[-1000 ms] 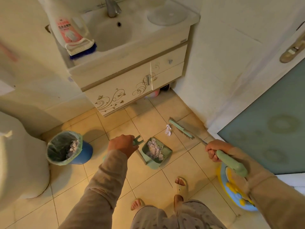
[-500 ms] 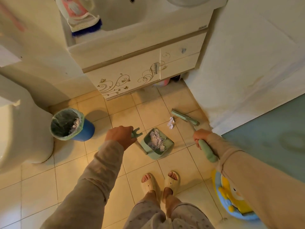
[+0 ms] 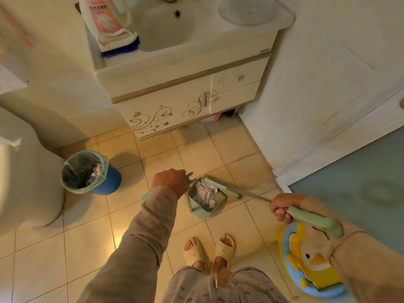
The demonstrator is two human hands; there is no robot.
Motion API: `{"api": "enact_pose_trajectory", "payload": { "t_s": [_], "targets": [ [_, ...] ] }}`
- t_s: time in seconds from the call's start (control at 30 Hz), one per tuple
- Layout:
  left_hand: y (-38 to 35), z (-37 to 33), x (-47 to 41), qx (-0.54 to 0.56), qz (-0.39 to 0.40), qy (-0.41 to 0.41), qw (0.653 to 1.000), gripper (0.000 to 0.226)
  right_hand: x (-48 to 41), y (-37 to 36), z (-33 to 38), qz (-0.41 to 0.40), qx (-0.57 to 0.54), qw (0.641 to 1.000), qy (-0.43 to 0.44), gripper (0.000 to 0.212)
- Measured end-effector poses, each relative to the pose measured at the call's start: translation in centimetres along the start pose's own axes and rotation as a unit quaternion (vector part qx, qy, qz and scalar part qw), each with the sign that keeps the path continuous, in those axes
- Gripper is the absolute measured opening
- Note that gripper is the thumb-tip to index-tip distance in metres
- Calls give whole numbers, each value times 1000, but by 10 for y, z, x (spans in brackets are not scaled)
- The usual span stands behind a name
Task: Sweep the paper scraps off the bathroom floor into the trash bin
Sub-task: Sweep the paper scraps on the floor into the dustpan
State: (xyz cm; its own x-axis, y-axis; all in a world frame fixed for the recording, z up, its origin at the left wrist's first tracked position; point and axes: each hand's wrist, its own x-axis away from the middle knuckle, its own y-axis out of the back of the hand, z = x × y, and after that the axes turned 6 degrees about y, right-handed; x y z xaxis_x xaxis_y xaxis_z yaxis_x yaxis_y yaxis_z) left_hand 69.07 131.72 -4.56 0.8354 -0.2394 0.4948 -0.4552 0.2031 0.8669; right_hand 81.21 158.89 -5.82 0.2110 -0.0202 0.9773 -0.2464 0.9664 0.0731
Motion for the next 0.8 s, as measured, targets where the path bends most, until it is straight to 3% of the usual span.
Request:
{"api": "enact_pose_trajectory", "payload": {
  "t_s": [0.13, 0.37, 0.5, 0.7, 0.8],
  "targets": [
    [2, 4, -2, 8, 0, 1, 1000, 34, 0, 8, -11, 3, -80, 997, 7, 38],
    [3, 5, 4, 12, 1, -1, 1000, 33, -6, -10, -3, -50, -39, 998, 22, 33],
    [0, 8, 8, 27, 8, 6, 1000, 32, -15, -35, 8, -74, 45, 996, 28, 25],
    [0, 9, 2, 37, 44, 26, 998, 35, -21, -72, -12, -68, 97, 993, 15, 25],
    [2, 7, -4, 49, 79, 40, 995, 35, -14, -69, -25, -44, 65, 997, 5, 26]
  ]
}}
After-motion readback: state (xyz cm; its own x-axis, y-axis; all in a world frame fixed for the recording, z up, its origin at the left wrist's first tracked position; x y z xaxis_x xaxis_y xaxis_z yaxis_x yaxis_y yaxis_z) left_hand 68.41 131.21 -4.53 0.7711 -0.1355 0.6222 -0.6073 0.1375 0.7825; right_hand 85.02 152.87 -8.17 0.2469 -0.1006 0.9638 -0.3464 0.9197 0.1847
